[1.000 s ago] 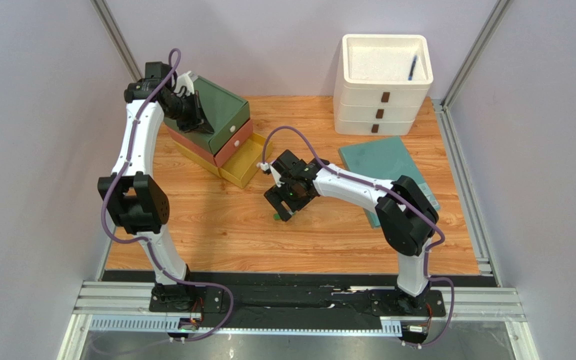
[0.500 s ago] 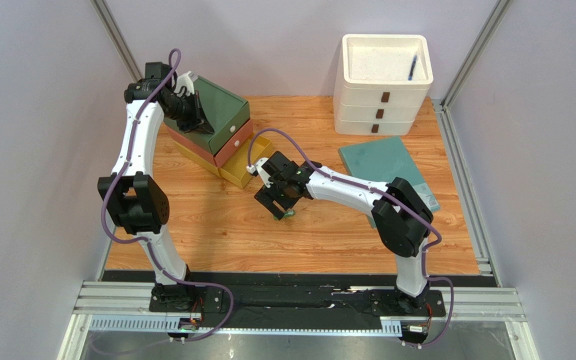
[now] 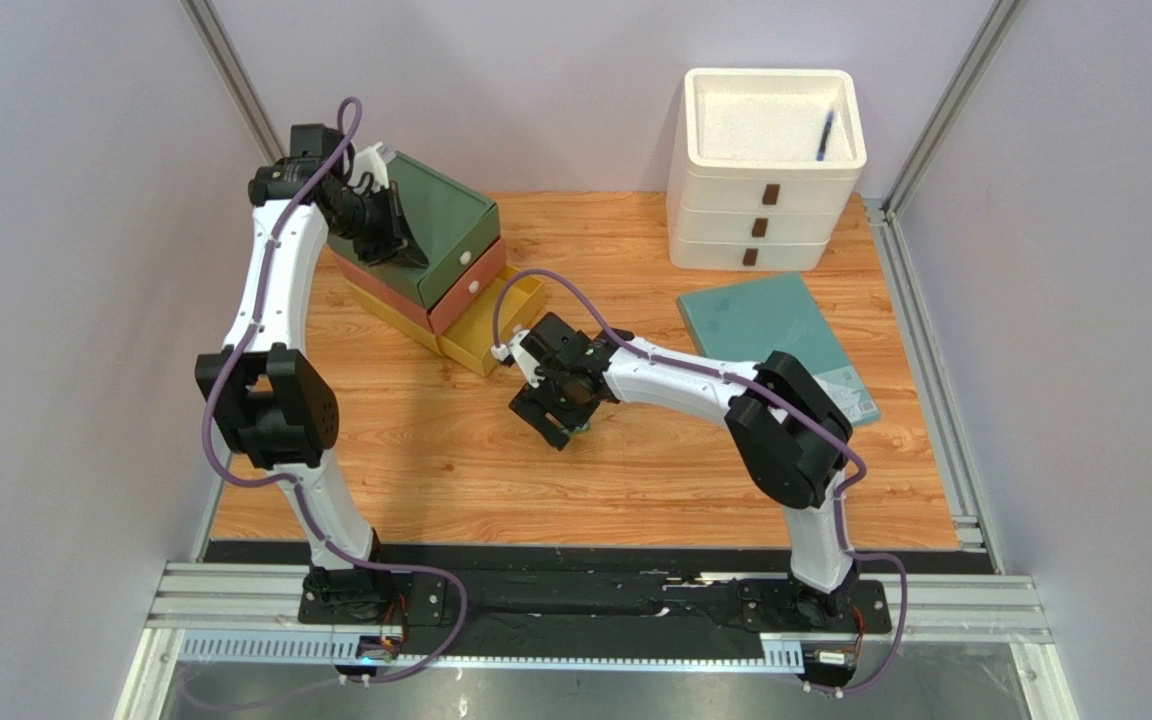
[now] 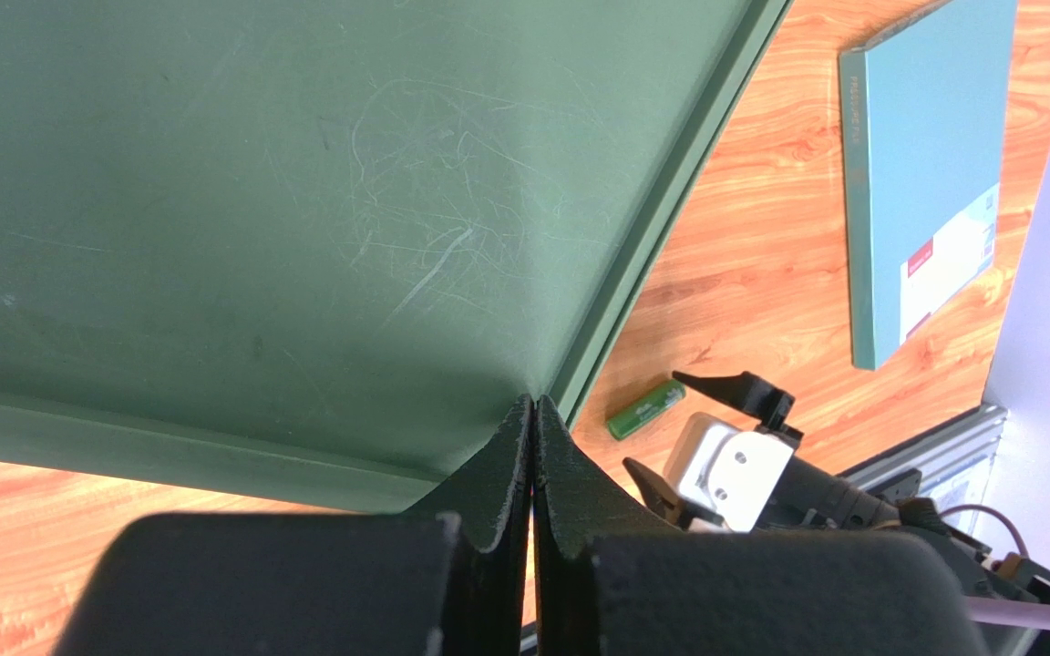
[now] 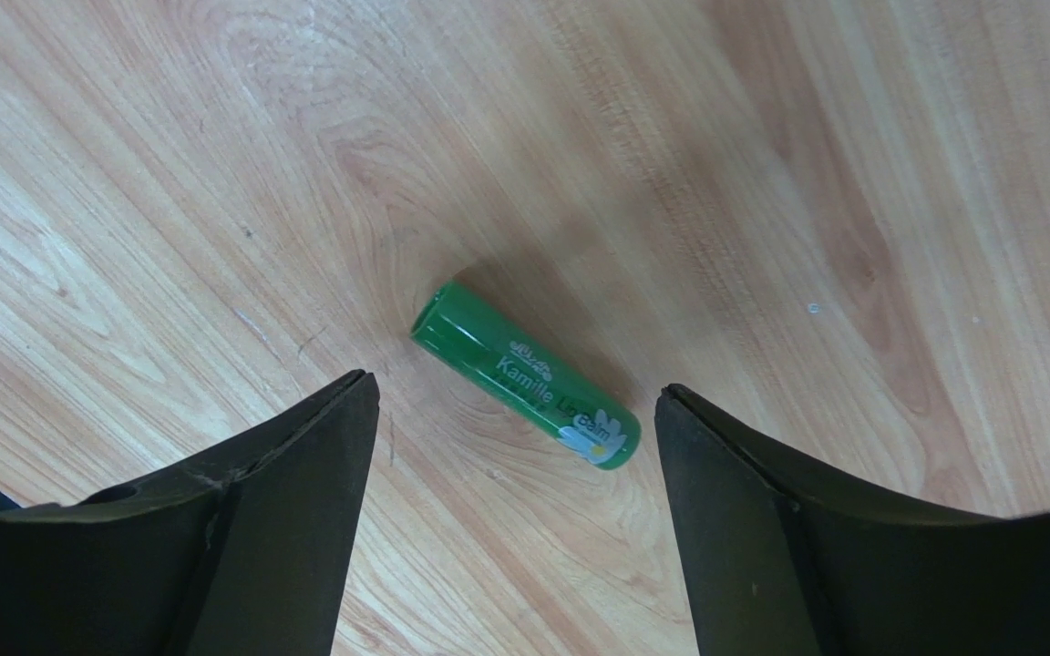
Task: Organize the makeup
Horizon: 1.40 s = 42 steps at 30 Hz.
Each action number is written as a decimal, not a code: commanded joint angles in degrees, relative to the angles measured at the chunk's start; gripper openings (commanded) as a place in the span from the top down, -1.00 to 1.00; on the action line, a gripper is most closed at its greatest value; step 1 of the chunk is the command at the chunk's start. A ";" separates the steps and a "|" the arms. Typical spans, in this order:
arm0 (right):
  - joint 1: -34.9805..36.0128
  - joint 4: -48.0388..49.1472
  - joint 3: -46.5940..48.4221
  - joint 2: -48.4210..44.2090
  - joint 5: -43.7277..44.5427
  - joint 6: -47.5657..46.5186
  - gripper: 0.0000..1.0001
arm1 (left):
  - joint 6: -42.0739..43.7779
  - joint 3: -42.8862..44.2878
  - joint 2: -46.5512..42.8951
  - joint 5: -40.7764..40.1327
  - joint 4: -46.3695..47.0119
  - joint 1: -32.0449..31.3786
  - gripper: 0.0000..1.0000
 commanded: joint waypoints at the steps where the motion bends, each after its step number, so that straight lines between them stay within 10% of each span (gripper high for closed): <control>1: 1.10 2.23 -0.49 1.01 -0.84 -0.41 -0.52 | 4.17 -3.59 4.38 -8.36 -8.79 -0.06 1.00; 14: 1.19 3.64 -2.78 4.43 4.44 3.63 0.05 | 4.35 -3.59 4.38 -8.45 -9.06 0.03 1.00; 21: 1.19 2.67 -1.28 5.41 4.17 6.27 0.99 | 4.26 -3.68 4.38 -8.28 -9.14 0.03 1.00; 42: -3.47 2.67 31.29 7.77 -3.99 16.72 1.00 | 4.17 -2.98 4.65 -7.48 -9.23 -0.06 1.00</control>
